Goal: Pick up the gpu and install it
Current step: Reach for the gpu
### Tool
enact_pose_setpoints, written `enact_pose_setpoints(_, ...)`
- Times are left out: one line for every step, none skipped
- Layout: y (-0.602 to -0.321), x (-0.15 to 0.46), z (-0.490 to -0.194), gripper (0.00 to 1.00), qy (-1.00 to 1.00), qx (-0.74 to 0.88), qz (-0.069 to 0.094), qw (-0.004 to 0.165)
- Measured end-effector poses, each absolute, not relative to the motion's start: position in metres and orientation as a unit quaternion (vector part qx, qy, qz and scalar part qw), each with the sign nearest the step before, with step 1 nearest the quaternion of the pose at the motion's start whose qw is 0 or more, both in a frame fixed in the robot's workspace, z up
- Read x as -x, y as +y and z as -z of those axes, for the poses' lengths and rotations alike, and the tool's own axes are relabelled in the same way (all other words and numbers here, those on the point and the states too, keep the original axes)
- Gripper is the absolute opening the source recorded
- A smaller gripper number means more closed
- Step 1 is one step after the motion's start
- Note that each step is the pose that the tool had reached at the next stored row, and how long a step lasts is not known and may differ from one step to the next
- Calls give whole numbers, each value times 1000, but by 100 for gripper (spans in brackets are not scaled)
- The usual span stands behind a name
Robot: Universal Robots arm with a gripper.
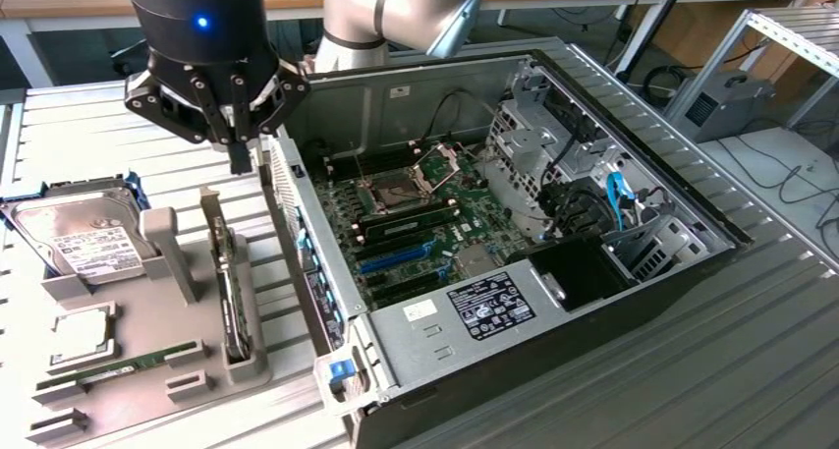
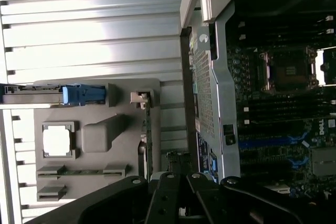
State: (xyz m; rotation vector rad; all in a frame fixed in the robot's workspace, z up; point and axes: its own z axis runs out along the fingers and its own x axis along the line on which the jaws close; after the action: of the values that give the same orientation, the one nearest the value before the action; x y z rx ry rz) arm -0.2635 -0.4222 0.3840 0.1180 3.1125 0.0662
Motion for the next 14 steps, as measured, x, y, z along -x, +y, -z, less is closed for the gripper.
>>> enact_pose_setpoints(-422,264,-384,11,999,-38,-21,13)
enact_pose_setpoints(-423,264,-384,11,999,-38,-21,13)
enact_pose_setpoints(-423,264,-384,11,999,-38,-21,13)
enact_pose_setpoints(-424,264,-384,11,999,-38,-21,13)
enact_pose_setpoints(-424,264,-384,11,999,-38,-21,13)
enact_pose_setpoints(-425,264,-384,11,999,-38,-21,13)
enact_pose_setpoints(-426,264,-383,11,999,-38,-21,13)
enact_pose_setpoints(-426,264,-383,11,999,-38,-21,13)
enact_pose_setpoints(-427,264,-383,11,999,-38,-21,13)
enact_pose_setpoints(-427,264,-383,11,999,-38,-21,13)
enact_pose_setpoints(-428,264,-383,11,999,-38,-21,13)
enact_pose_setpoints(-428,264,-383,11,999,-38,-21,13)
enact_pose_setpoints(-429,264,-383,11,999,-38,-21,13)
enact_pose_setpoints(-430,264,-383,11,999,-38,-21,13)
